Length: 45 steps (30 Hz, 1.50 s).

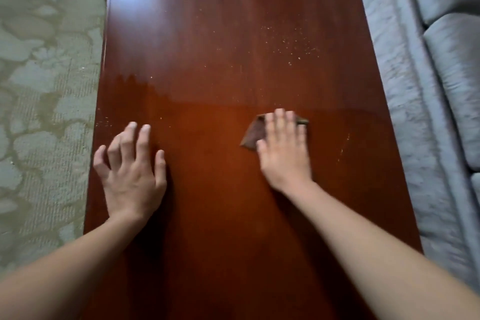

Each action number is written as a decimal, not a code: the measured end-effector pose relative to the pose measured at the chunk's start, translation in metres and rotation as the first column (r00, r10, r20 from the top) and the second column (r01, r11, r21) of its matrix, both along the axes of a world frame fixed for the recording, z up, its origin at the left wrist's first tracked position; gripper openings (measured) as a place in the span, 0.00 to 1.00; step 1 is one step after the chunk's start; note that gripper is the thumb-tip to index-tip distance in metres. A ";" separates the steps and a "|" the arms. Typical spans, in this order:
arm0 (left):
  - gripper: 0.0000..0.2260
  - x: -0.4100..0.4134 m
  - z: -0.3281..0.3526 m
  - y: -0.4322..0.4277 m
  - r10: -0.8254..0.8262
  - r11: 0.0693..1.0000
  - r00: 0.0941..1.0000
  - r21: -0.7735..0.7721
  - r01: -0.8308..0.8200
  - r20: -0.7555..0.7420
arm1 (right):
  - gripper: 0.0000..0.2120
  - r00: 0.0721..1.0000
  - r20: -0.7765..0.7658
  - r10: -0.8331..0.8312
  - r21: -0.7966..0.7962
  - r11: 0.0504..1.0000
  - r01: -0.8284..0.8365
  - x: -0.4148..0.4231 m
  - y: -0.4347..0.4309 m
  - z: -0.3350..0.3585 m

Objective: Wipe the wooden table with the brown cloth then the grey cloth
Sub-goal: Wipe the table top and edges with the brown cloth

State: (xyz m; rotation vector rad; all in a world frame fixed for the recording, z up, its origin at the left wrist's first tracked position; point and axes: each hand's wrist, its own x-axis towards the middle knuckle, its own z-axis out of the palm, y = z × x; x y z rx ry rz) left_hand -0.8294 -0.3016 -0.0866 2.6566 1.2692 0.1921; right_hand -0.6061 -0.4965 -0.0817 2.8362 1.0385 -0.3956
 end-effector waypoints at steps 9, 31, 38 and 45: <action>0.22 0.089 0.003 -0.075 -0.380 0.924 0.925 -0.041 0.380 0.012 | 0.31 0.960 -0.048 0.277 0.050 0.960 -0.275 0.013 -0.063 -0.005; 0.22 0.180 -0.007 -0.134 -0.326 0.943 0.936 -0.110 0.313 -0.132 | 0.34 0.848 0.050 -0.527 0.091 0.848 0.522 0.195 -0.107 -0.008; 0.22 0.180 -0.008 -0.135 -0.319 0.948 0.938 -0.065 0.313 -0.137 | 0.33 0.912 0.054 -0.406 0.087 0.912 0.401 0.233 -0.076 -0.011; 0.22 0.180 -0.004 -0.138 -0.302 0.953 0.945 -0.067 0.296 -0.123 | 0.33 0.991 0.040 -0.125 0.062 0.991 0.122 0.084 -0.167 -0.004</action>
